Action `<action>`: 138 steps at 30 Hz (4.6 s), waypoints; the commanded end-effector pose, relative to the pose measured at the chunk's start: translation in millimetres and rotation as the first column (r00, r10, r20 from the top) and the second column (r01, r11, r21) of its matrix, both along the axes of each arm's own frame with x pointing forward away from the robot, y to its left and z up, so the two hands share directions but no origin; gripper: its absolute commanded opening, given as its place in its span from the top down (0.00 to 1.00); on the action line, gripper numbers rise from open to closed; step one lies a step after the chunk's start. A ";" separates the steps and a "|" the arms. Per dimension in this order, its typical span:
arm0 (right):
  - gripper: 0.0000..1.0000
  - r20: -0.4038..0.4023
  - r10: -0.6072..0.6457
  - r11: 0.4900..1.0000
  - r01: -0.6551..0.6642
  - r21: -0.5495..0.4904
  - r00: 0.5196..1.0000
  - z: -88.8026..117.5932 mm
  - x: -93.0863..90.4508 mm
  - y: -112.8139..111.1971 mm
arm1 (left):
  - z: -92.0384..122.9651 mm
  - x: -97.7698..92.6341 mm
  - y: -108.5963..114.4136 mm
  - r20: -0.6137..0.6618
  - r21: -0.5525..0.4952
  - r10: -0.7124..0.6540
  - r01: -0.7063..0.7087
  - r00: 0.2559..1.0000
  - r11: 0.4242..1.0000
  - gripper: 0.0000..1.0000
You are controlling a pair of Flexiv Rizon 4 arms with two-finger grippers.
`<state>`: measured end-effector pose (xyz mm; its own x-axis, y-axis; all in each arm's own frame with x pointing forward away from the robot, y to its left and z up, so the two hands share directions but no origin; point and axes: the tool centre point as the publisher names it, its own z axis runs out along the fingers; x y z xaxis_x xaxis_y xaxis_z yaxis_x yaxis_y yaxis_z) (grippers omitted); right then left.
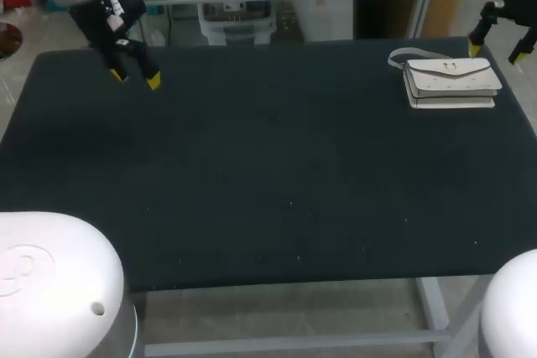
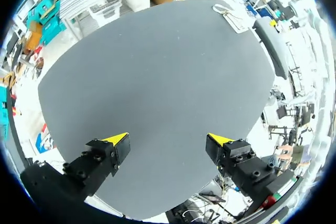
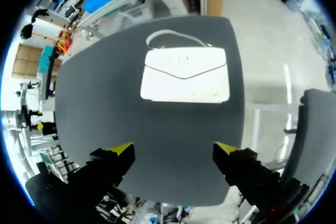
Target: Pick up the bag, open it, inspect its contents, close it, and place it on the opposite side
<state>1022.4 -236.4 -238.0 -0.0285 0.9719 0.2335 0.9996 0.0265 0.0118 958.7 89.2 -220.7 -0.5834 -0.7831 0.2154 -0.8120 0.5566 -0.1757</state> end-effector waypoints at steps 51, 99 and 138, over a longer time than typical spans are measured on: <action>0.00 0.021 -0.141 0.953 0.130 0.273 0.990 -116.7 68.2 -70.8 | -74.4 14.8 -73.5 0.653 0.125 -0.668 0.819 0.357 0.560 0.00; 1.00 0.129 -0.120 0.913 0.058 0.404 0.984 -136.9 99.0 -5.7 | -96.8 5.0 -66.8 0.533 -0.038 -0.684 0.822 0.498 0.568 0.00; 1.00 0.144 -0.060 0.856 -0.023 0.516 0.988 -141.1 29.1 111.9 | -99.9 1.8 -67.6 0.510 -0.064 -0.691 0.824 0.513 0.564 0.00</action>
